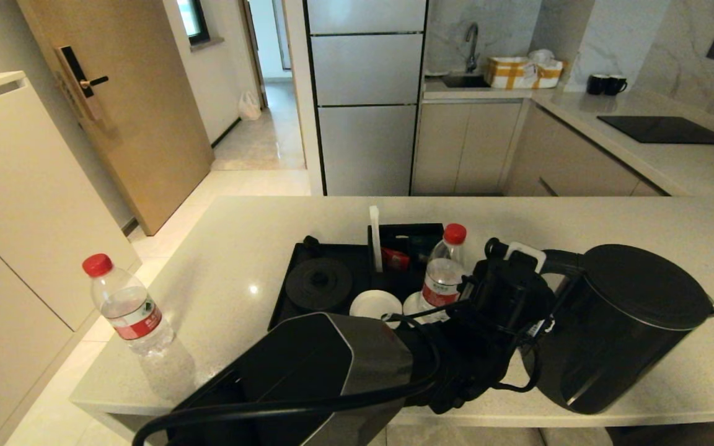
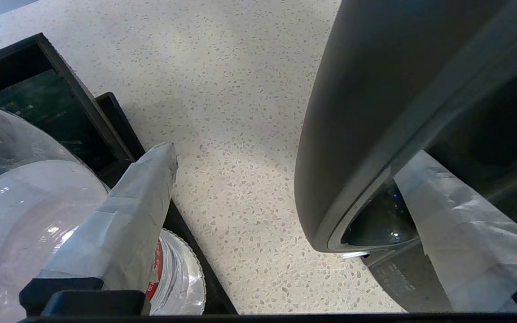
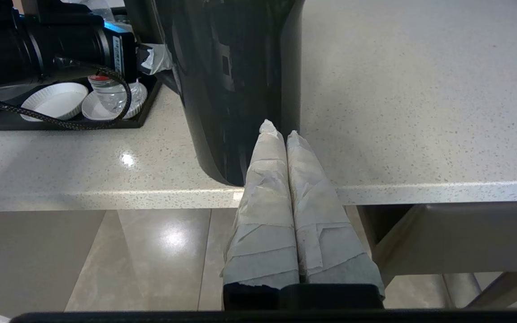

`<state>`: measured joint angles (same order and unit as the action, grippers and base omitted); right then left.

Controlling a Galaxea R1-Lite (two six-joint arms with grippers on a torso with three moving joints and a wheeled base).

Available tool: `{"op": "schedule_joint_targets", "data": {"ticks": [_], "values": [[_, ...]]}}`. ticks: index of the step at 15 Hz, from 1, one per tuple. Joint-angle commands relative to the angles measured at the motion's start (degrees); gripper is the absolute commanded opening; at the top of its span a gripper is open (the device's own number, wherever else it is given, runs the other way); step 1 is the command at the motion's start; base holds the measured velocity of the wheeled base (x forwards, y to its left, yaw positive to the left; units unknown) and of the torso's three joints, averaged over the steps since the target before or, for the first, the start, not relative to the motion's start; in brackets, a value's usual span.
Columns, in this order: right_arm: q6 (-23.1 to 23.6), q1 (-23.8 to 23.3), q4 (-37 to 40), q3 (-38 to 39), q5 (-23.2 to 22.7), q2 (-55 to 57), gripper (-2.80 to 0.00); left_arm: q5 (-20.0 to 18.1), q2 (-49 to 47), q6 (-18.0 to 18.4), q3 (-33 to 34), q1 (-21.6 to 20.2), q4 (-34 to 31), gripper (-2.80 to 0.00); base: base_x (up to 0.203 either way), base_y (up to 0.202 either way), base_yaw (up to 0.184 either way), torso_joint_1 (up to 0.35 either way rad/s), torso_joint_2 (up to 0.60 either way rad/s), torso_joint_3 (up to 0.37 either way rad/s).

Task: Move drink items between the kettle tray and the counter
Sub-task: Return the kettle to its original position

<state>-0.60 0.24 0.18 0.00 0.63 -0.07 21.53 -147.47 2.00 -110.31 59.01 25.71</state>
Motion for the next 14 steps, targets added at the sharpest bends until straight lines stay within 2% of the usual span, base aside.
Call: {"op": "schedule_joint_targets", "data": {"ticks": [1,7,8,9,14], "values": [[-0.02,0.02,-0.01,-0.09,-0.02,-0.01,-2.80,0.09,-0.18,0.02,0.01,0.05,0.22,0.00,0.000,0.000,0.000,0.000,0.00,0.000],[-0.02,0.02,-0.01,-0.09,-0.02,-0.01,-2.80,-0.96,-0.09,0.11,-0.17,0.14,-0.13,0.00,0.000,0.000,0.000,0.000,0.00,0.000],[-0.02,0.02,-0.01,0.00,-0.02,-0.01,-2.80,-0.96,-0.09,0.11,-0.17,0.22,-0.13,-0.17,0.000,0.000,0.000,0.000,0.00,0.000],[-0.02,0.02,-0.01,0.00,-0.02,-0.01,-2.80,-1.00,-0.09,0.11,-0.13,0.22,-0.09,-2.80,0.000,0.000,0.000,0.000,0.00,0.000],[-0.02,0.02,-0.01,-0.03,-0.02,-0.01,-2.80,-1.14,-0.01,0.11,-0.17,0.22,0.13,-2.80,0.000,0.000,0.000,0.000,0.00,0.000]]}}
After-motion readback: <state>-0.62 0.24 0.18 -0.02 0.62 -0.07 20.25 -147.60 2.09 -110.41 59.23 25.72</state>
